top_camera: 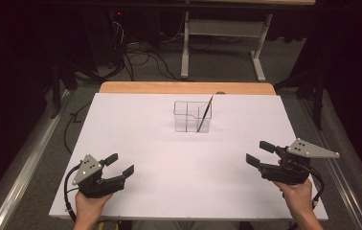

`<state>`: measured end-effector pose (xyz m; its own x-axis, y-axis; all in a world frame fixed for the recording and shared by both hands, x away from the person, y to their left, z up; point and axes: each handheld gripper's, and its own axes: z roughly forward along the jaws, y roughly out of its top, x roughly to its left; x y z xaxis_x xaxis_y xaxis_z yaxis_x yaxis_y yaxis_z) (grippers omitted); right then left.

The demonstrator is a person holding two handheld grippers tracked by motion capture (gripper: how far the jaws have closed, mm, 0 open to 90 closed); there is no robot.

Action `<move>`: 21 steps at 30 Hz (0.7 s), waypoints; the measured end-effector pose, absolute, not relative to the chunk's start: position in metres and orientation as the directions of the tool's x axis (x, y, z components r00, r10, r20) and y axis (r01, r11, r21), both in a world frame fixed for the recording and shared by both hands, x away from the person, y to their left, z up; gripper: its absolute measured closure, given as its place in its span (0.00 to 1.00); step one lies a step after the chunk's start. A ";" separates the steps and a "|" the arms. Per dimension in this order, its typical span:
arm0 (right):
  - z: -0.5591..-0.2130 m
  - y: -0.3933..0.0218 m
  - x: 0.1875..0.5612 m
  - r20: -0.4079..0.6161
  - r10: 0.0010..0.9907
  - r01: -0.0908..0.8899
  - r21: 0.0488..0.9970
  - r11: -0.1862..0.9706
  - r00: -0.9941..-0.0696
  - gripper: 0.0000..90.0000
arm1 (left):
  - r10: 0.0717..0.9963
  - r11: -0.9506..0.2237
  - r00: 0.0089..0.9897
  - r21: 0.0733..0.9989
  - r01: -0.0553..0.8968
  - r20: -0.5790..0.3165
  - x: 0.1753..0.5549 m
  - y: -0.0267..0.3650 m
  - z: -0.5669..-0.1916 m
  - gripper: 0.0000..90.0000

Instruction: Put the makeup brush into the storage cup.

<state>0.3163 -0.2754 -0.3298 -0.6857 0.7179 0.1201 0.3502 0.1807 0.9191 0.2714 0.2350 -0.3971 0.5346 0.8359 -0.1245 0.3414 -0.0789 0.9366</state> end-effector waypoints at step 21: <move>-0.347 -0.285 0.310 0.135 0.738 0.375 0.911 0.169 -0.662 0.32 | 0.836 -0.076 0.533 0.935 0.346 -0.130 0.272 0.235 -0.397 0.29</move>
